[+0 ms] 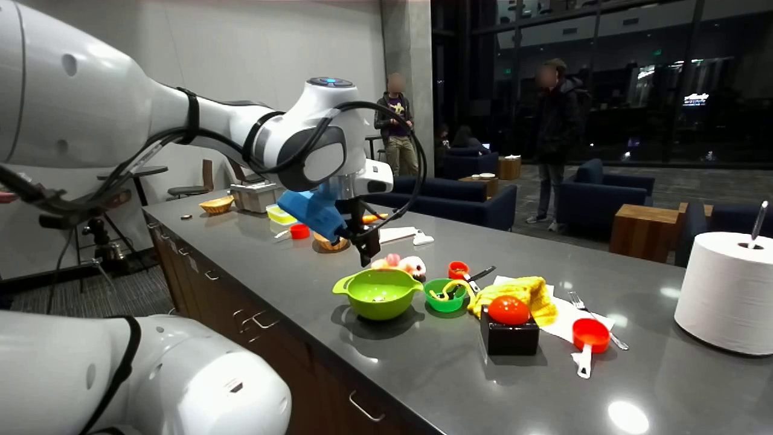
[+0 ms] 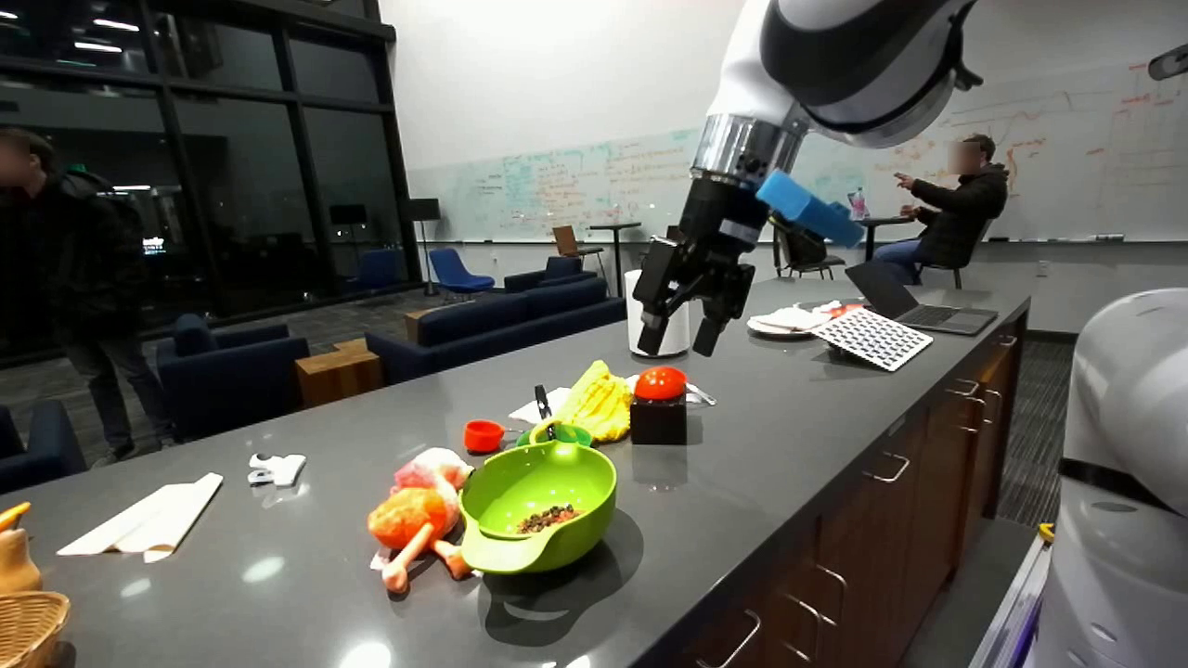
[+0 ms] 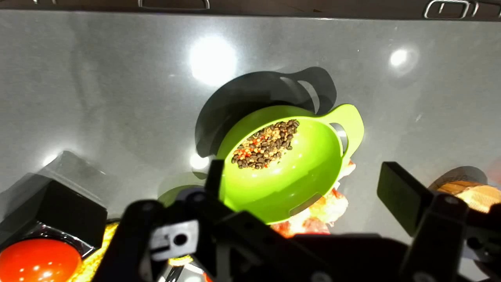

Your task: Move the green bowl to the right

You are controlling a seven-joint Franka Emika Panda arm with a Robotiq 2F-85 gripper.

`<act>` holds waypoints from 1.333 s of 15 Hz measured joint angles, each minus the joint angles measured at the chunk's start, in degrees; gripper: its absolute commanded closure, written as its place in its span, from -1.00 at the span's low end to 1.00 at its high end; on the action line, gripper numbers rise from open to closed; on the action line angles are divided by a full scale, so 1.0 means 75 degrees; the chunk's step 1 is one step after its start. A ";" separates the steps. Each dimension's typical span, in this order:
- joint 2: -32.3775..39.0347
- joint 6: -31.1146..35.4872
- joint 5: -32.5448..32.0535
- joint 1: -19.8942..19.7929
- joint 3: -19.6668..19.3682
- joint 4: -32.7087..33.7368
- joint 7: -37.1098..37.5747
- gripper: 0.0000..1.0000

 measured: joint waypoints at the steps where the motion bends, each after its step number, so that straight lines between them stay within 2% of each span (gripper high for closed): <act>1: 0.0000 0.0000 0.0000 0.0000 0.0000 0.0000 0.0000 -1.00; 13: 0.0072 0.0052 -0.0001 -0.0032 0.0015 0.0000 0.0002 -1.00; 20: 0.1179 0.0953 -0.0257 -0.0233 0.0440 0.0144 0.0163 -1.00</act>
